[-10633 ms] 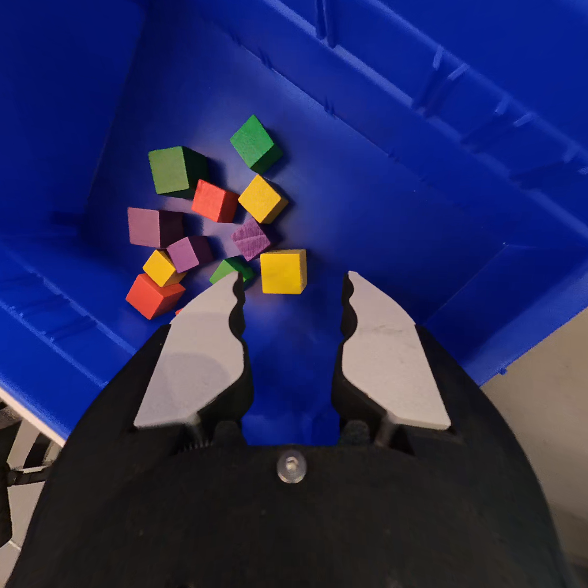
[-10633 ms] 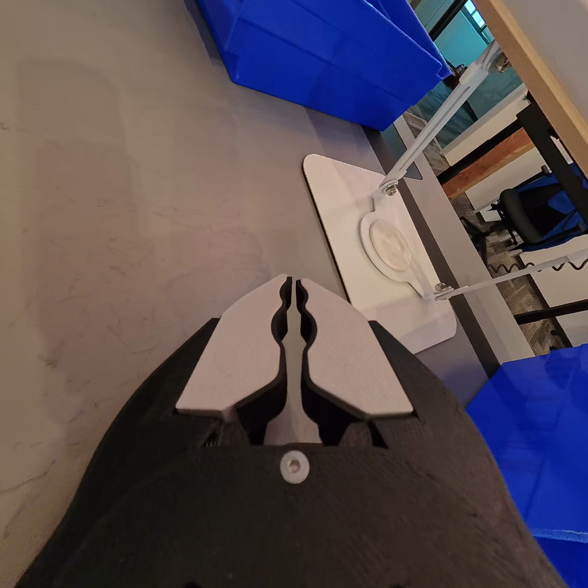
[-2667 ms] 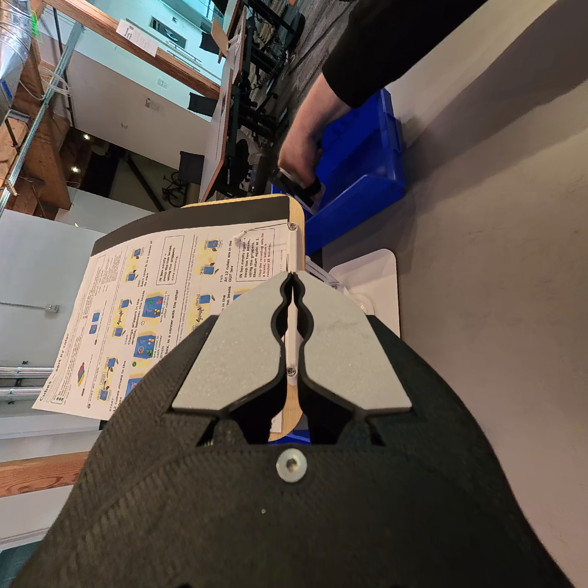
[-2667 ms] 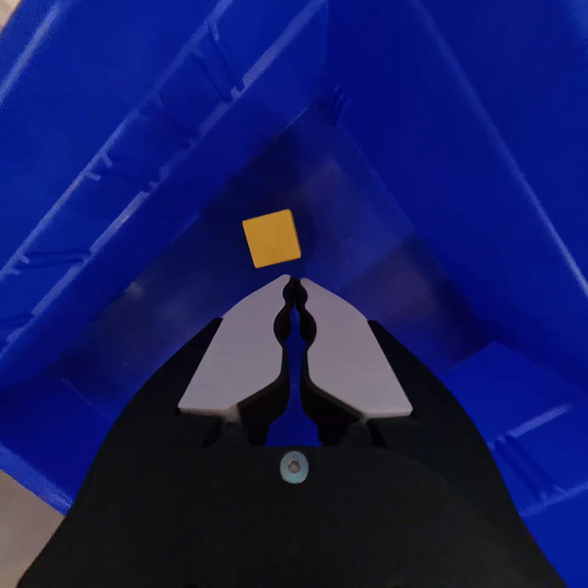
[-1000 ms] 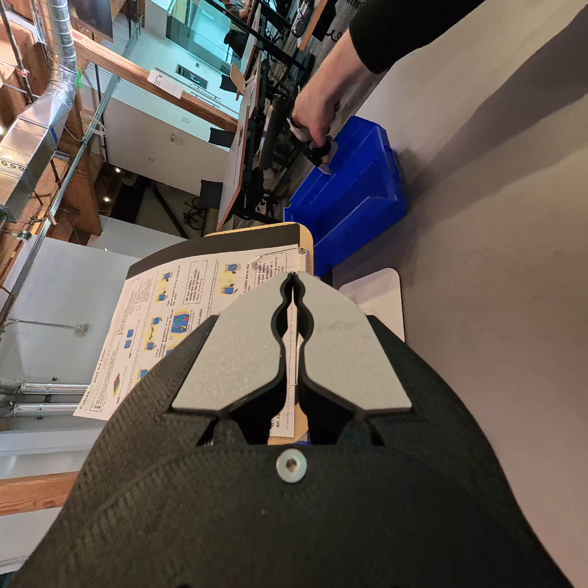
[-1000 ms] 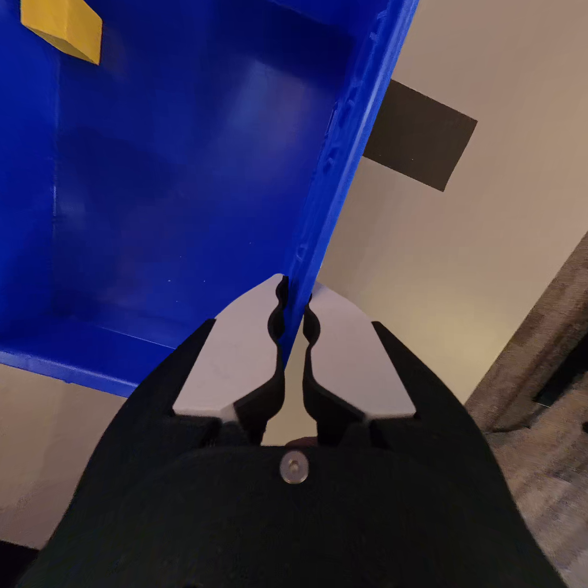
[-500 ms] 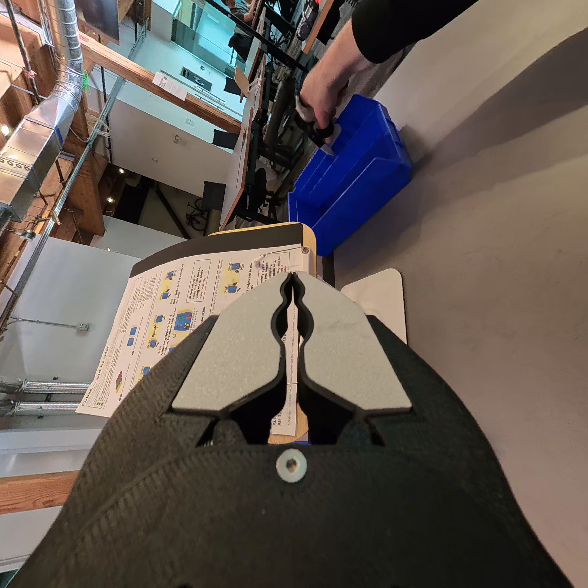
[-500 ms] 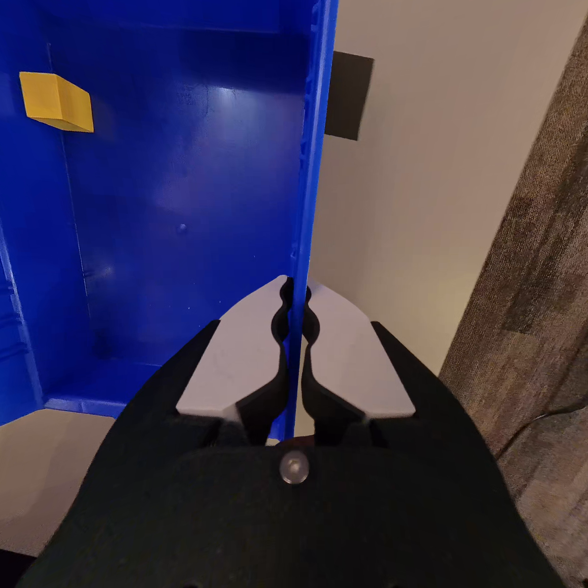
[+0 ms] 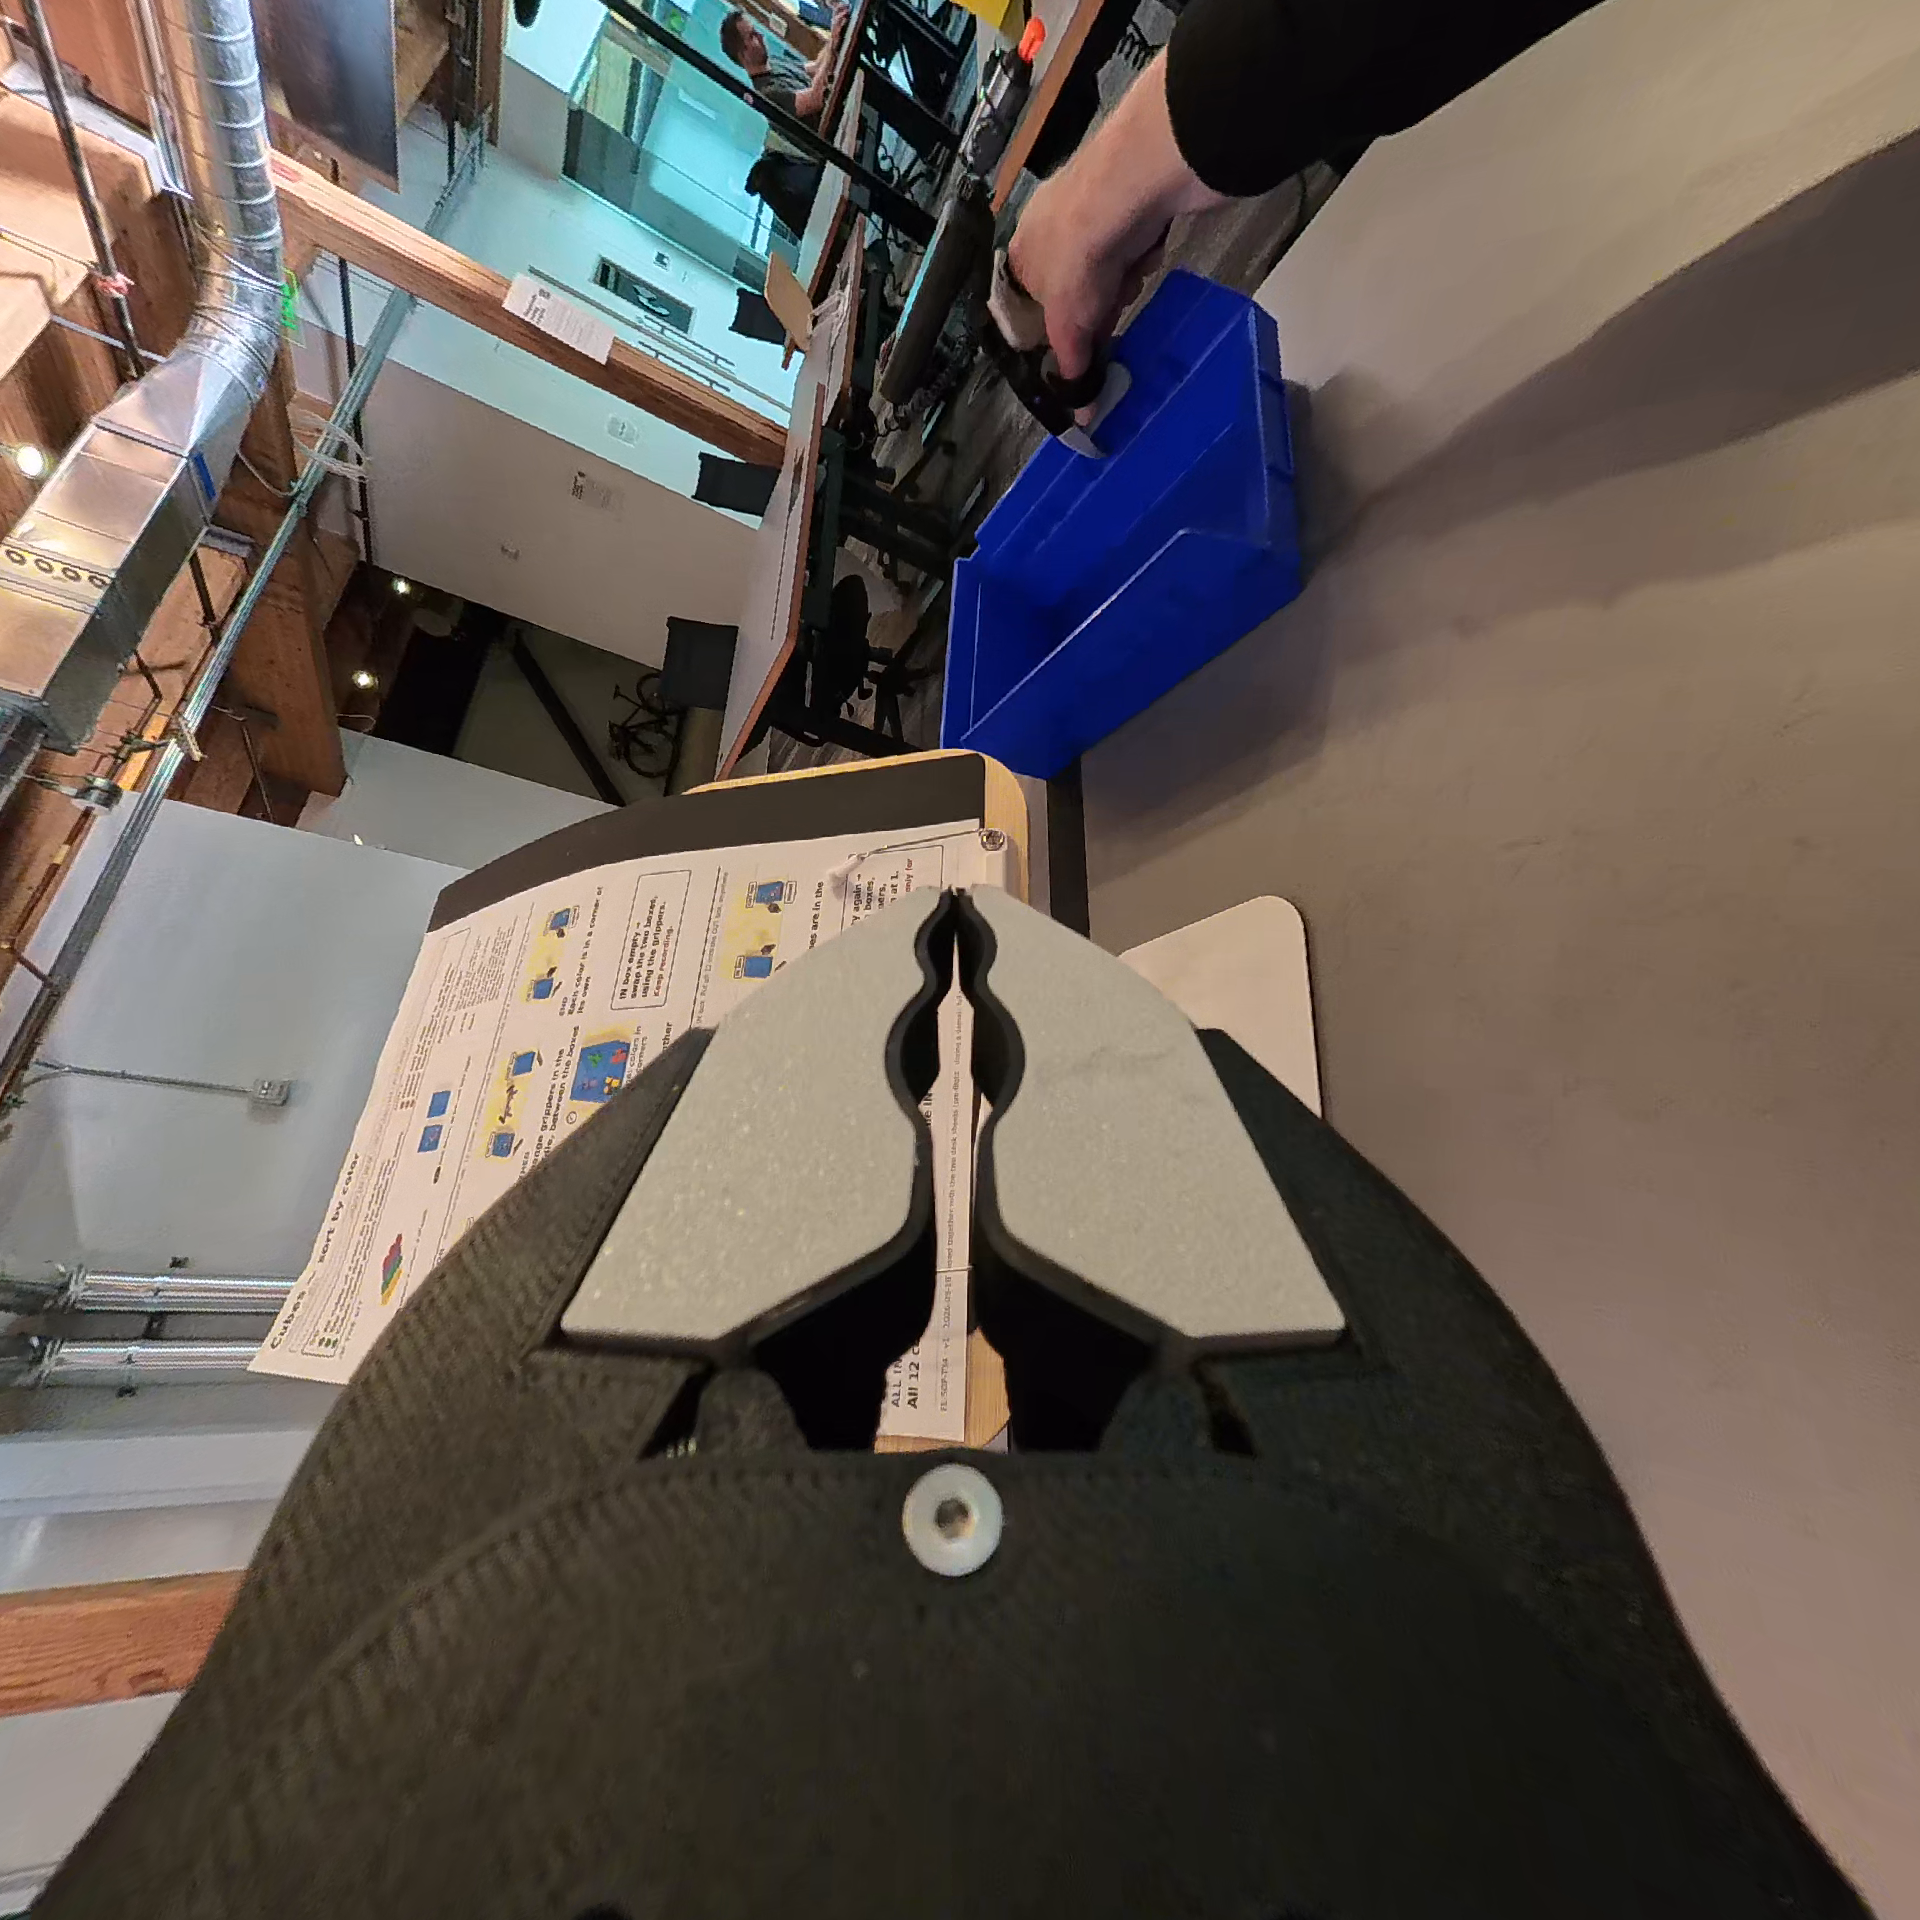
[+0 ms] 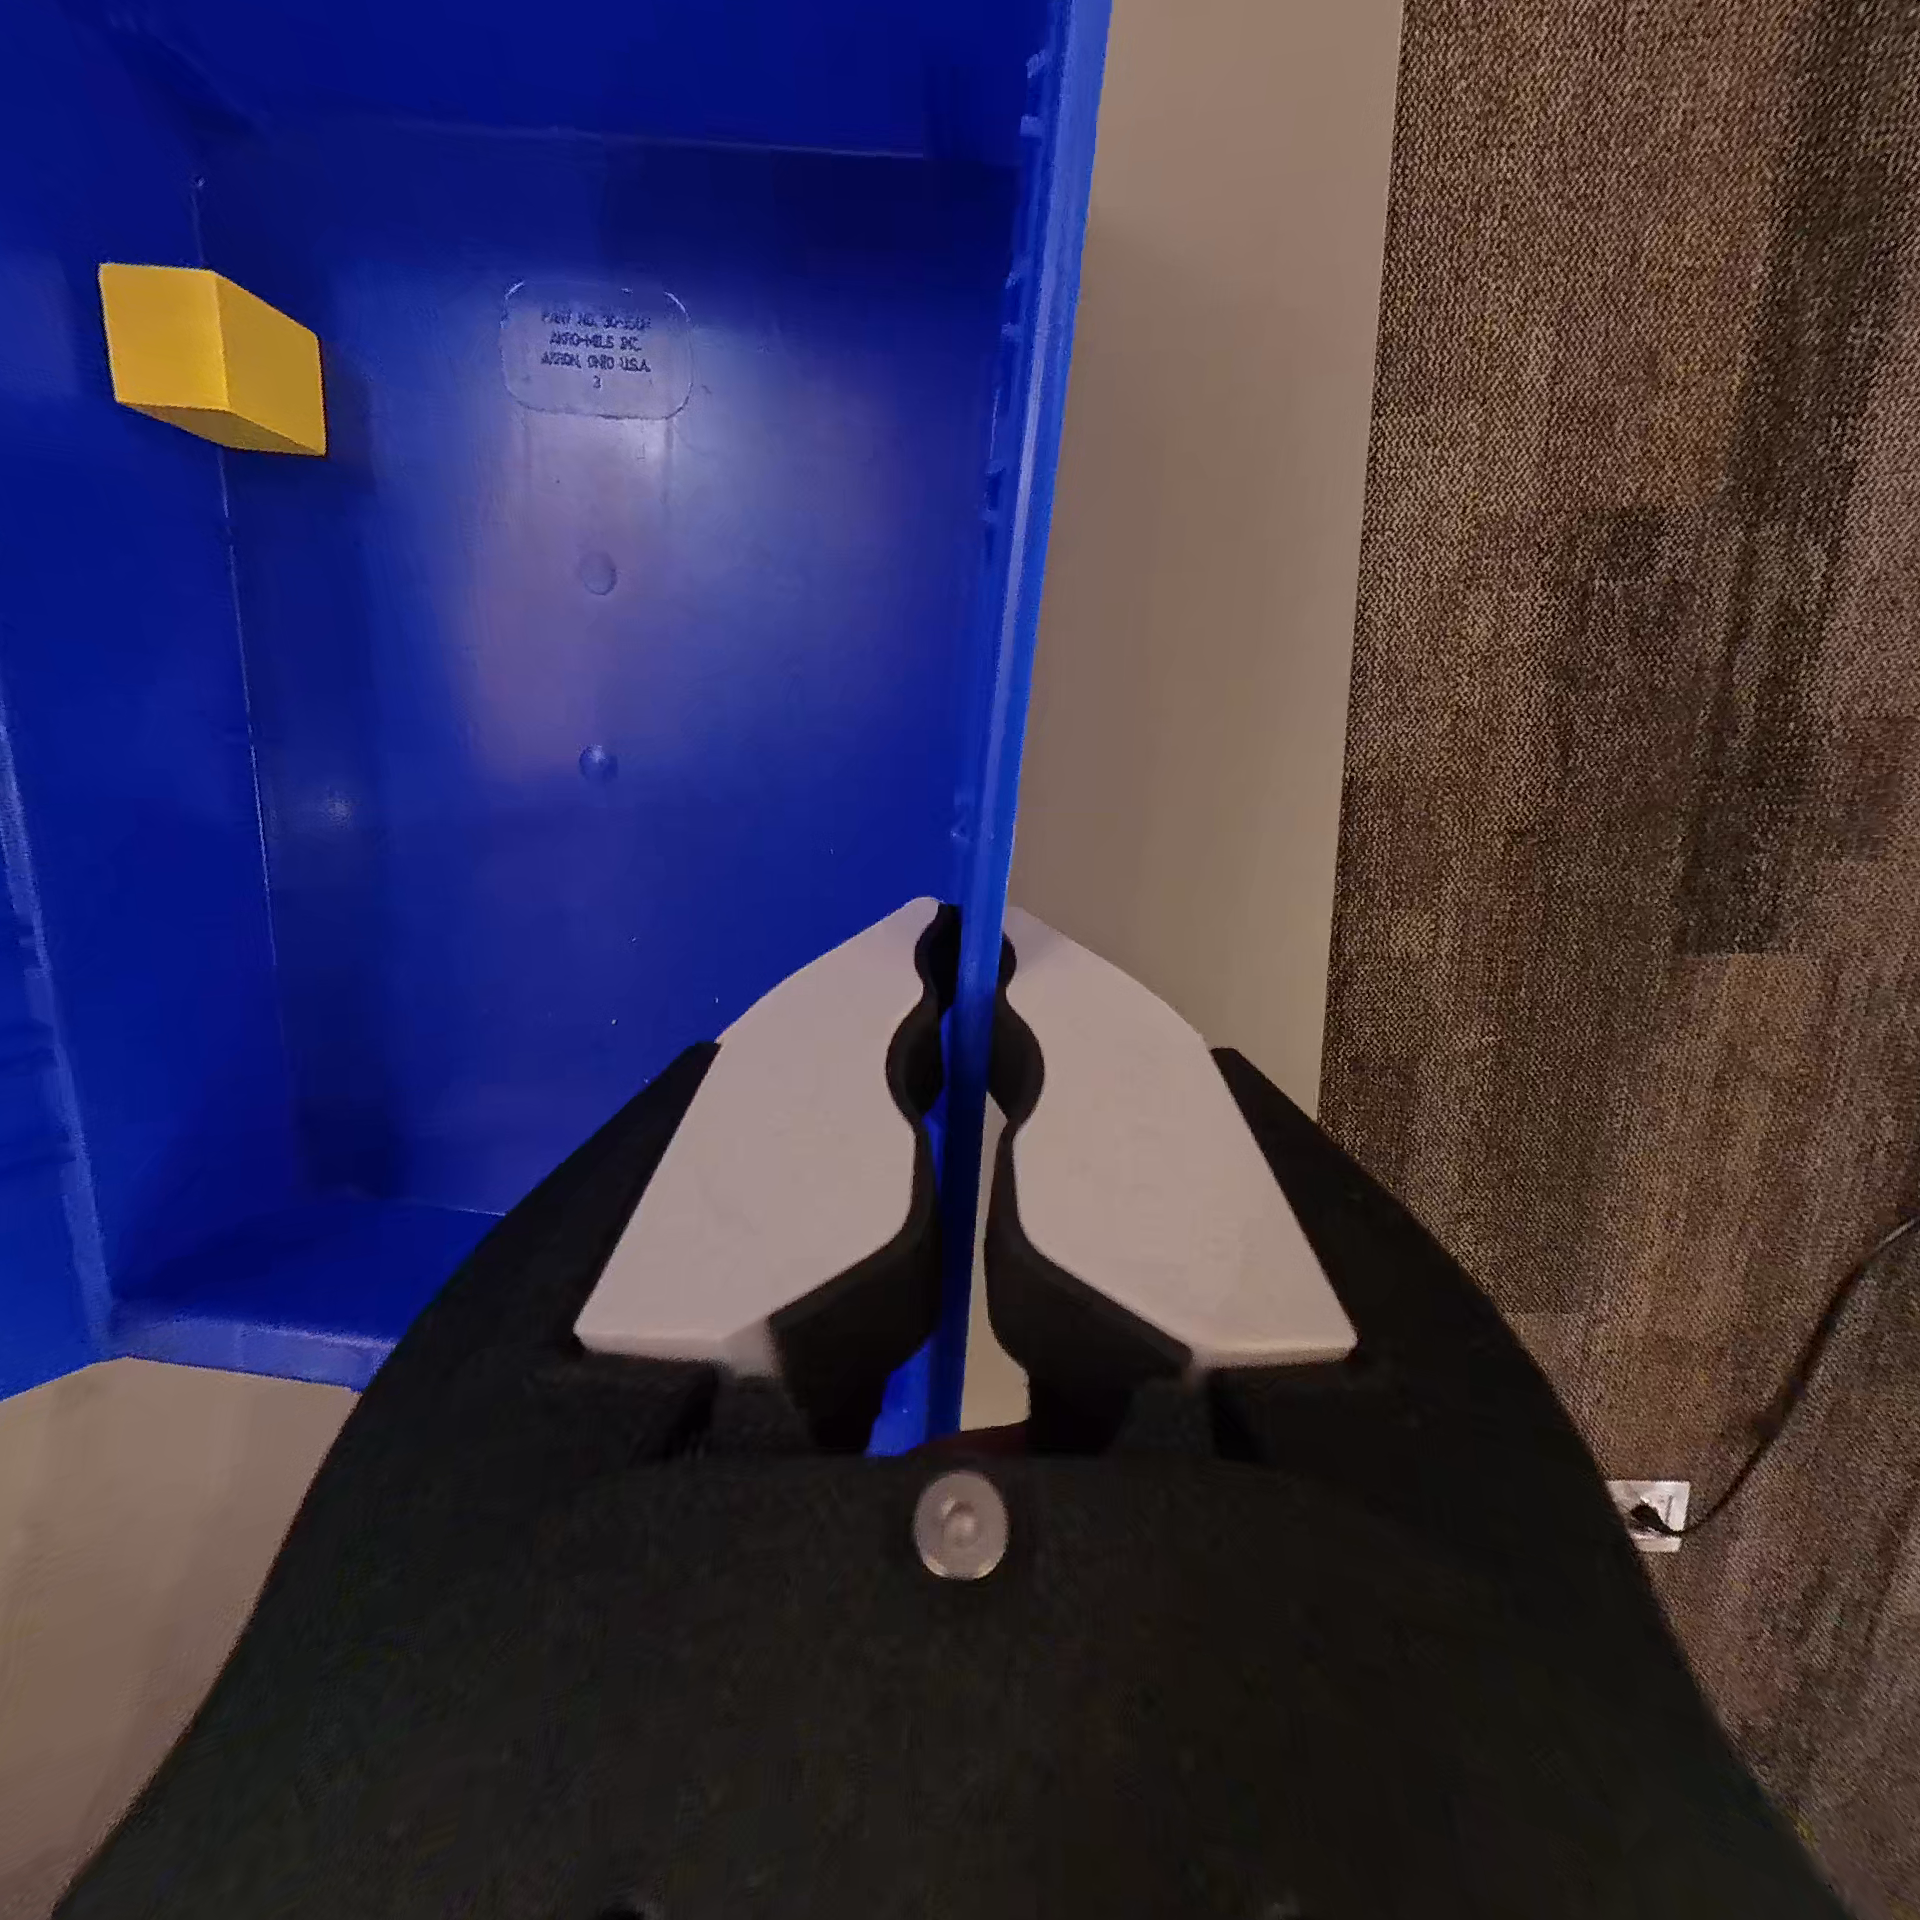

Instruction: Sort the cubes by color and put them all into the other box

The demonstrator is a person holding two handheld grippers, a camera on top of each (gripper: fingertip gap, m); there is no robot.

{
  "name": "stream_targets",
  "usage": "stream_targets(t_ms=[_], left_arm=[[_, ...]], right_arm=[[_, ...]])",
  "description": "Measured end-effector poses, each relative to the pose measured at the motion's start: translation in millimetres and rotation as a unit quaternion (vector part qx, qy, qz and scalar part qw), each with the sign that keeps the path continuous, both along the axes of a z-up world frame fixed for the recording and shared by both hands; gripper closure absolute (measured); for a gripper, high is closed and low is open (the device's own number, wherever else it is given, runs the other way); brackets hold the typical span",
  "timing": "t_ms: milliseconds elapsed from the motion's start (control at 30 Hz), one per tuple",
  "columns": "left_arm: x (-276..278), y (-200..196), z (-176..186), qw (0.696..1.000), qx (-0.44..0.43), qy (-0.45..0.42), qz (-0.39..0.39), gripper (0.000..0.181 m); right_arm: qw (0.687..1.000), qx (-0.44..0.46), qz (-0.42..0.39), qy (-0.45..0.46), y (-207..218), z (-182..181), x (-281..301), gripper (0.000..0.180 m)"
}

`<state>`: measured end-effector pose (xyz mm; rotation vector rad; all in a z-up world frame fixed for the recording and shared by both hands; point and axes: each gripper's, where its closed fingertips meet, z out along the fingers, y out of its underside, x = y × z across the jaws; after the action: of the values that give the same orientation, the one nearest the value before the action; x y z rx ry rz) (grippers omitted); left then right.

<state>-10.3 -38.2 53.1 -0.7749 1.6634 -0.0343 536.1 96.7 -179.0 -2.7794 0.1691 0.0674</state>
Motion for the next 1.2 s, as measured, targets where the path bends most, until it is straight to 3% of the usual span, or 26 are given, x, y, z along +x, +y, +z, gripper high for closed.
stream_targets(t_ms=[133,167,233,267,433,567,633,900,1200], left_arm=[[-3.0,-2.2,2.7,1.000,0.002,-0.003,0.001,0.181],[-4.8,-1.3,3.7,1.000,0.001,-0.004,0.004,0.181],[-11.0,3.8,5.7,1.000,0.003,-0.007,0.019,0.181],[-15.7,7.3,7.4,0.999,0.003,-0.009,0.030,0.181],[-48.4,25.2,14.4,0.996,-0.007,-0.024,0.086,0.178],[-76.8,47.3,10.2,0.989,-0.027,-0.024,0.145,0.174],[-88.7,59.1,1.4,0.984,-0.035,-0.009,0.176,0.175],[-124.8,115.9,-53.1,0.961,-0.128,0.052,0.240,0.172],[-155.6,193.8,-178.3,0.914,-0.260,0.165,0.264,0.163]], right_arm=[[1.000,-0.001,0.013,-0.010,2.6,1.6,1.2,0.173],[1.000,0.007,0.017,-0.015,3.8,3.9,1.7,0.166],[0.999,0.030,0.005,-0.039,6.4,13.9,7.8,0.127],[0.998,0.045,0.005,-0.047,7.0,22.1,8.4,0.125],[0.975,0.183,0.070,-0.100,7.1,97.3,-30.3,0.139],[0.942,0.263,0.181,-0.104,-3.9,140.0,-116.3,0.179],[0.924,0.287,0.234,-0.101,-11.5,152.5,-164.1,0.180],[0.852,0.298,0.431,-0.016,-40.7,159.3,-333.6,0.180],[0.791,0.276,0.545,0.031,-65.8,155.0,-403.9,0.180]])
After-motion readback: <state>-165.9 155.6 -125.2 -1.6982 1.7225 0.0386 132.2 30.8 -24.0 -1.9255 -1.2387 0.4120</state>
